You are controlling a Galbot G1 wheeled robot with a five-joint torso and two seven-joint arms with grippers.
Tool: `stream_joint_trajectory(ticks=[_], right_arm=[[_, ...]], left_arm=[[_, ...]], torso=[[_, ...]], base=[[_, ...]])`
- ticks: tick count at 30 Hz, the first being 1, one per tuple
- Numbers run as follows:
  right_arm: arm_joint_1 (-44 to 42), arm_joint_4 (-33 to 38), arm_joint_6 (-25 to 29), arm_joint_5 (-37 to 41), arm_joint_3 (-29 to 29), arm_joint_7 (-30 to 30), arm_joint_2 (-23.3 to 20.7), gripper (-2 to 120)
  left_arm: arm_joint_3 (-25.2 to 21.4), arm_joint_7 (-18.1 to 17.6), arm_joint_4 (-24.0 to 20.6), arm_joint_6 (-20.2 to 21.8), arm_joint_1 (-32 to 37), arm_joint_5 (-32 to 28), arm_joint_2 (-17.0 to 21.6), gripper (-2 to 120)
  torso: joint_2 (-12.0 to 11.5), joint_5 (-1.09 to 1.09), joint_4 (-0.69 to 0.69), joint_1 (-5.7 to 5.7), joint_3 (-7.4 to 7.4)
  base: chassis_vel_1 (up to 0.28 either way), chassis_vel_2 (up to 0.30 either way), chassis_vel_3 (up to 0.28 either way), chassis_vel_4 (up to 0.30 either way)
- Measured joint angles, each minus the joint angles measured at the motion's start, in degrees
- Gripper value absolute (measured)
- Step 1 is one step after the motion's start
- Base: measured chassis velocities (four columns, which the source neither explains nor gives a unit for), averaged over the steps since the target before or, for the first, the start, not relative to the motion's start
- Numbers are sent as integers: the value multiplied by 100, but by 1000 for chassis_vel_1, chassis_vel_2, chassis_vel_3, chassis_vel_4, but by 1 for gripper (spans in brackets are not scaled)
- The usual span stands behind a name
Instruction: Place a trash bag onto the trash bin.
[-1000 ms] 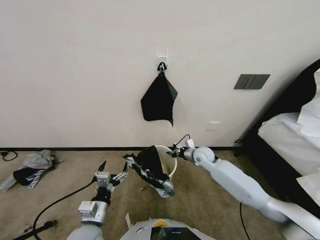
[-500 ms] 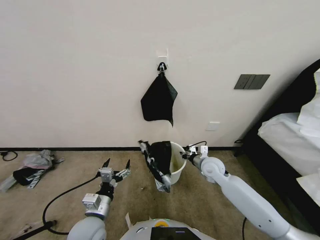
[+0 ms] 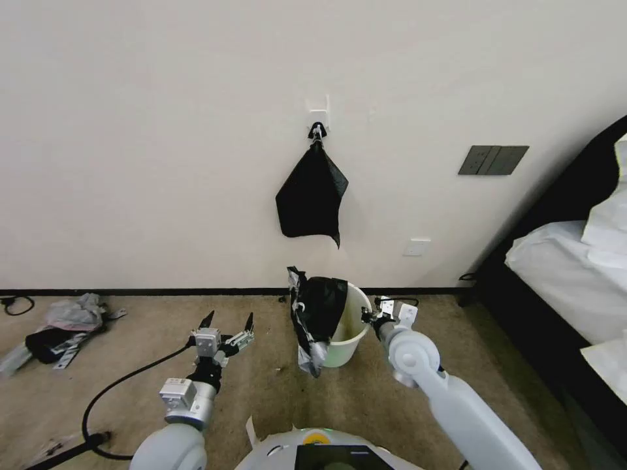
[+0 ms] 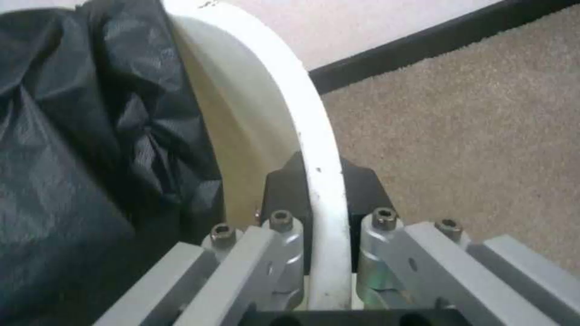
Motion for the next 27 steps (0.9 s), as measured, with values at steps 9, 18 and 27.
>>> stream_joint_trajectory(ticks=[9,18,27], right_arm=[[-440,-84,363,-863,-220,-156,389,4],[-550,-430,578,-1496,-456,-375,538,4],[-546,-431,571,-1528,-485,-406,457,24]], left_arm=[[22,0,-1,1,-2,3,-54,100],[23,0,-18,-13,18,22,-99,100],[64,0,-36,-18,41,38,-157,100]], torso=[[0,1,0,0,0],[0,0,0,0,0],[0,1,0,0,0]], base=[[0,0,0,0],[0,0,0,0],[0,0,0,0]])
